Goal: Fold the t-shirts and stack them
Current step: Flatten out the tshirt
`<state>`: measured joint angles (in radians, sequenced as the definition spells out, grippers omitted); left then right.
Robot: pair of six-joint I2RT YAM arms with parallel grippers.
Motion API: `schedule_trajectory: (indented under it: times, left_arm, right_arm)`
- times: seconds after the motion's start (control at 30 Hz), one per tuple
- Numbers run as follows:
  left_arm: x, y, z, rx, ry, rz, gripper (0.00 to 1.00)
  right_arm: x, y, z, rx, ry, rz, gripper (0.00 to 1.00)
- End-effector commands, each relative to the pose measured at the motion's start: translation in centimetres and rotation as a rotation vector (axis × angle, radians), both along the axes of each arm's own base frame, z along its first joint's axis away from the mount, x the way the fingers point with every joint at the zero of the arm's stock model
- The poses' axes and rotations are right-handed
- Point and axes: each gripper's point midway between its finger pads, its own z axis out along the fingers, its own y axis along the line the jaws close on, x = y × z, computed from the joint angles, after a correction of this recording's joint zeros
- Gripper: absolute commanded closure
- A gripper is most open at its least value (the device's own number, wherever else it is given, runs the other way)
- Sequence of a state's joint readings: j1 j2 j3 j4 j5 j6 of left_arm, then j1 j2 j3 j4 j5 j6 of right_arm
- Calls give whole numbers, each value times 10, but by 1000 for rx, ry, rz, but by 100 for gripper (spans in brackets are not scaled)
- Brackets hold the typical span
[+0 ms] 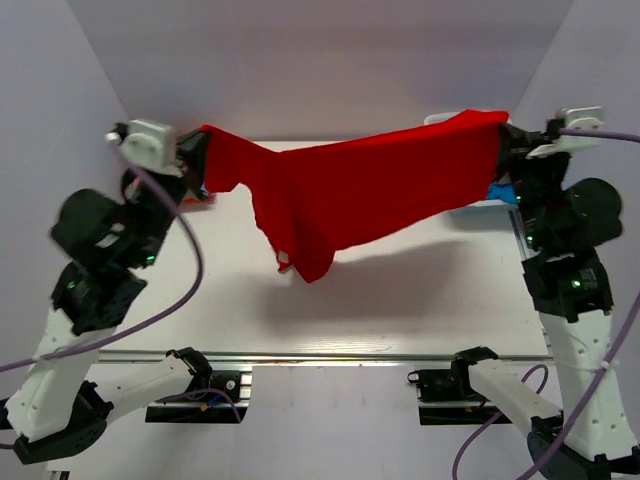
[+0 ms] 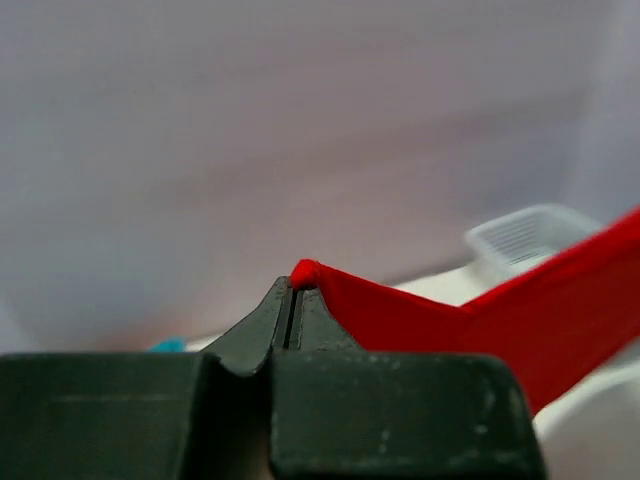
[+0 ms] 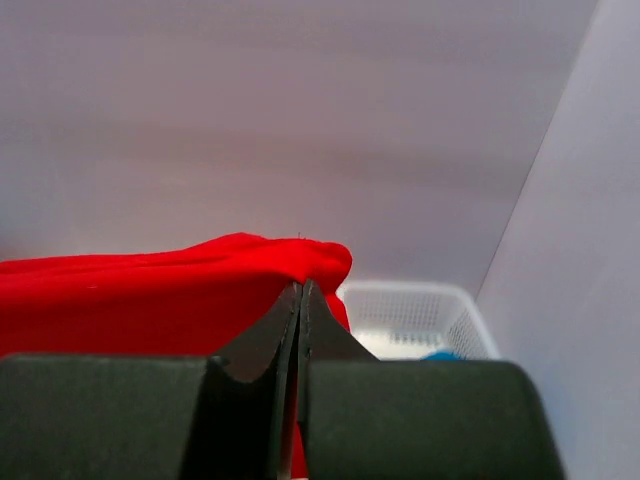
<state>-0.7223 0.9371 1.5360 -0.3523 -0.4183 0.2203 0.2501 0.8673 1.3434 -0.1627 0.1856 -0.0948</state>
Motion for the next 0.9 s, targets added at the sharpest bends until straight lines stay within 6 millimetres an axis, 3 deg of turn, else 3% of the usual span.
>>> schedule_trajectory:
  times: [0.0, 0.03, 0.1, 0.13, 0.17, 0.23, 0.27, 0.33, 0.43, 0.57, 0.73, 0.83, 0.87]
  left_arm:
    - [-55, -11, 48, 8, -149, -253, 100]
    - [-63, -9, 54, 6, -166, -274, 100]
    - [-81, -5, 70, 3, -206, -322, 100]
    - [-88, -2, 77, 13, -226, -331, 100]
    - [-104, 8, 95, -8, -270, -340, 100]
    - [-120, 10, 104, 11, -296, -385, 100]
    - [-136, 21, 121, 0, -349, -391, 100]
    - [-150, 23, 130, 13, -385, -428, 100]
    - [-186, 44, 156, -12, -474, -457, 100]
    - [-205, 55, 170, -23, -525, -462, 100]
    - [-202, 49, 176, -9, -548, -465, 100]
    - [-163, 24, 160, 40, -462, -442, 100]
    - [-152, 21, 155, 48, -442, -419, 100]
  right_arm:
    - [-38, -14, 56, -19, -133, -23, 100]
    - [-54, -14, 73, -27, -175, -8, 100]
    - [-70, -17, 85, -24, -210, -5, 100]
    - [-85, -20, 101, -34, -250, -3, 100]
    - [-98, -18, 108, -30, -278, 25, 100]
    - [-122, -13, 122, -59, -323, 73, 100]
    - [-139, -14, 131, -66, -363, 87, 100]
    - [-160, -14, 138, -81, -402, 108, 100]
    - [-194, -10, 147, -113, -464, 164, 100]
    - [-222, -8, 152, -123, -520, 204, 100]
    - [-222, 1, 151, -105, -516, 263, 100]
    - [-195, 8, 138, -88, -455, 275, 100]
    - [-174, 12, 123, -80, -401, 275, 100]
